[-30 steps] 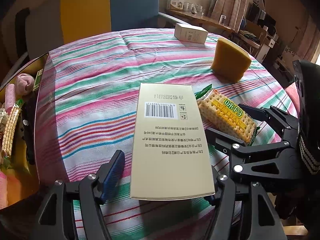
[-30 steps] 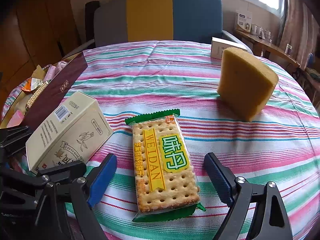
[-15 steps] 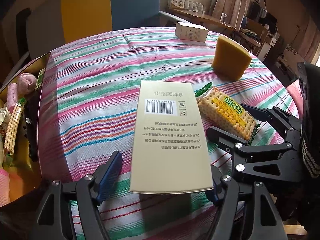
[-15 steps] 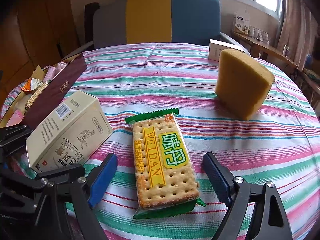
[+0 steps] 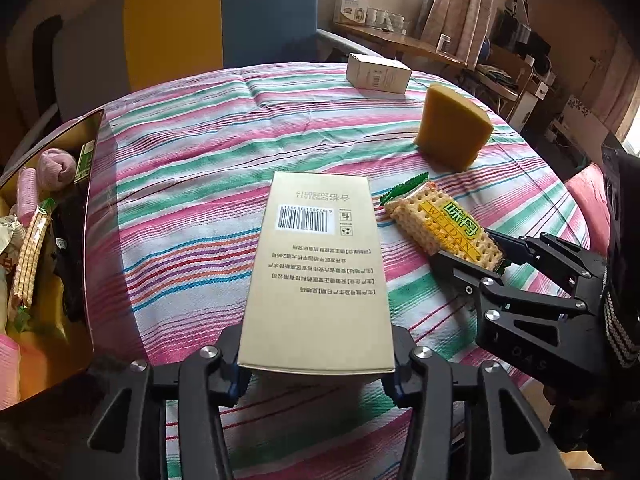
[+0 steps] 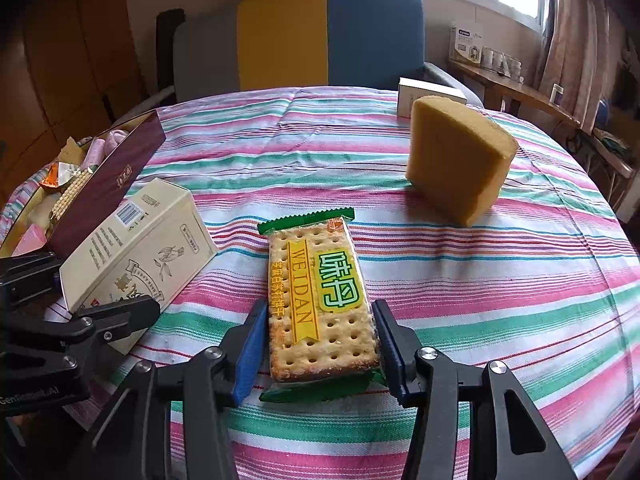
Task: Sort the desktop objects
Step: 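Carry white box with left tool while right tool carries cracker pack toward gold tray, then lower white box and cracker pack into the gold tray and open both tools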
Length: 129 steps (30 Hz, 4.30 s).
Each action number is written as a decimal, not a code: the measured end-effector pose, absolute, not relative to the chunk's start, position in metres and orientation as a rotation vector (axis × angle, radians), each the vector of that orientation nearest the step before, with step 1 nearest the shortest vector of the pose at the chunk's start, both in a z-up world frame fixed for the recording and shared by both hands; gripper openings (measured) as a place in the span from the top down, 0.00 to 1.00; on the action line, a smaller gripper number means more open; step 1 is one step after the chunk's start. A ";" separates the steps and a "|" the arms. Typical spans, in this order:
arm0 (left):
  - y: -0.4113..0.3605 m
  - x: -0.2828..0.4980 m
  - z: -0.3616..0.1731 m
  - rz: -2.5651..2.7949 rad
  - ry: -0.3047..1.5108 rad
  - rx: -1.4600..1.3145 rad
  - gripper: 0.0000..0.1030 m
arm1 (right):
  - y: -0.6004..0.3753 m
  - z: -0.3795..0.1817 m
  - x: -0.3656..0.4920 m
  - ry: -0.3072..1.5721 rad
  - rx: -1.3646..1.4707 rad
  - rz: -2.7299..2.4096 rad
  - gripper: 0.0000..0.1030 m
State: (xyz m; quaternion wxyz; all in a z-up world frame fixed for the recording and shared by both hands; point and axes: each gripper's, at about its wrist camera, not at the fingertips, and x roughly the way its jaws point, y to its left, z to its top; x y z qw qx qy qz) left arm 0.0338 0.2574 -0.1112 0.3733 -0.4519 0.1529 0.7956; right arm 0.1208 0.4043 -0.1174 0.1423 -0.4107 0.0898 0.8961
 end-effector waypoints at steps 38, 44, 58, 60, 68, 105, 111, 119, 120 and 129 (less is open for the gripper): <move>0.234 0.045 -0.106 2.055 0.340 -1.130 0.50 | 0.378 -0.117 0.130 0.270 -1.194 2.611 0.53; 0.230 0.054 -0.086 2.069 0.330 -1.044 0.50 | 0.377 -0.110 0.137 0.403 -1.192 2.651 0.54; 0.146 0.015 -0.034 2.315 0.149 -0.989 0.50 | 0.332 -0.057 0.083 0.523 -1.141 2.877 0.54; 0.127 0.003 -0.030 2.369 0.120 -0.998 0.50 | 0.316 -0.049 0.067 0.497 -1.144 2.936 0.54; 0.063 -0.046 -0.031 2.558 0.075 -1.086 0.50 | 0.253 -0.031 0.002 0.486 -1.205 3.067 0.54; 0.032 -0.041 -0.012 2.773 0.161 -1.008 0.37 | 0.210 -0.057 -0.017 0.409 -1.349 3.035 0.48; 0.051 -0.027 -0.001 2.745 0.207 -0.955 0.37 | 0.236 -0.052 -0.001 0.477 -1.285 3.006 0.48; 0.090 -0.014 0.000 2.661 0.300 -0.922 0.37 | 0.295 -0.055 0.026 0.625 -1.173 2.906 0.44; 0.096 -0.012 0.000 2.648 0.314 -0.919 0.37 | 0.304 -0.057 0.030 0.648 -1.163 2.884 0.44; 0.154 0.004 -0.008 2.517 0.427 -0.898 0.37 | 0.389 -0.071 0.073 0.800 -1.027 2.702 0.43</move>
